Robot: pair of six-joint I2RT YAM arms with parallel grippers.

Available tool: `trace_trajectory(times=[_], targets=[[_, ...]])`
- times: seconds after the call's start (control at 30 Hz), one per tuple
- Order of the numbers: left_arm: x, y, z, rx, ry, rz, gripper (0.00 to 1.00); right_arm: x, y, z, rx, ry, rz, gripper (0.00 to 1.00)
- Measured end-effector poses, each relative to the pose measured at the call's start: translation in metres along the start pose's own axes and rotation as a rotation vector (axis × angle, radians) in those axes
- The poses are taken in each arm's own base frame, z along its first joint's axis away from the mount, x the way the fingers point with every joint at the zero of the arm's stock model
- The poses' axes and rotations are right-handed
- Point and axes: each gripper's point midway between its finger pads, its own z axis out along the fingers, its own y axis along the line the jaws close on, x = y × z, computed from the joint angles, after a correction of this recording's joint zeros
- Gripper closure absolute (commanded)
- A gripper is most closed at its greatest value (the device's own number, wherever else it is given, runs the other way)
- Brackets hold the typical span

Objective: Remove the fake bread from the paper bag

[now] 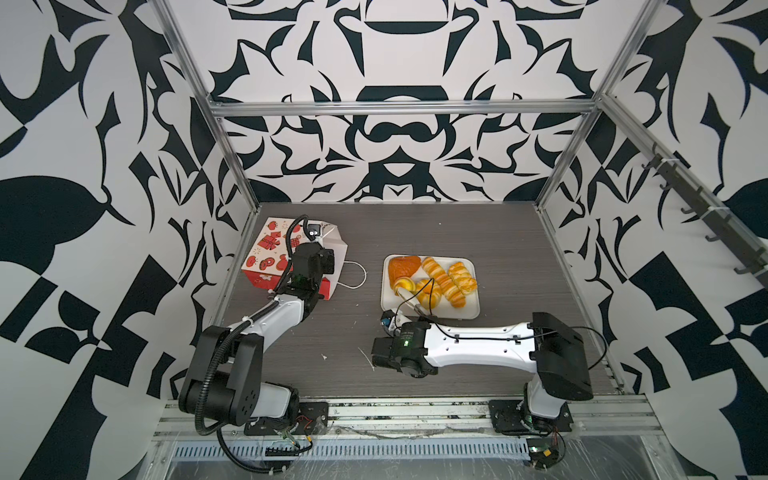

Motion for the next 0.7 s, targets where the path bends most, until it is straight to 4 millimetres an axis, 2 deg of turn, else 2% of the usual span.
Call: trace_trajectory(times=[0.23, 0.5, 0.7], targets=[[0.000, 0.000, 0.000, 0.002, 0.000, -0.001, 1.00, 0.007, 0.019, -0.007, -0.108, 0.027, 0.025, 0.74], [0.000, -0.001, 0.000, 0.006, 0.000, -0.004, 1.00, 0.015, 0.039, -0.014, -0.218, 0.069, 0.036, 0.65], [0.000, -0.001, 0.000, 0.007, 0.000, -0.005, 1.00, 0.012, 0.053, -0.019, -0.313, 0.060, 0.077, 0.62]])
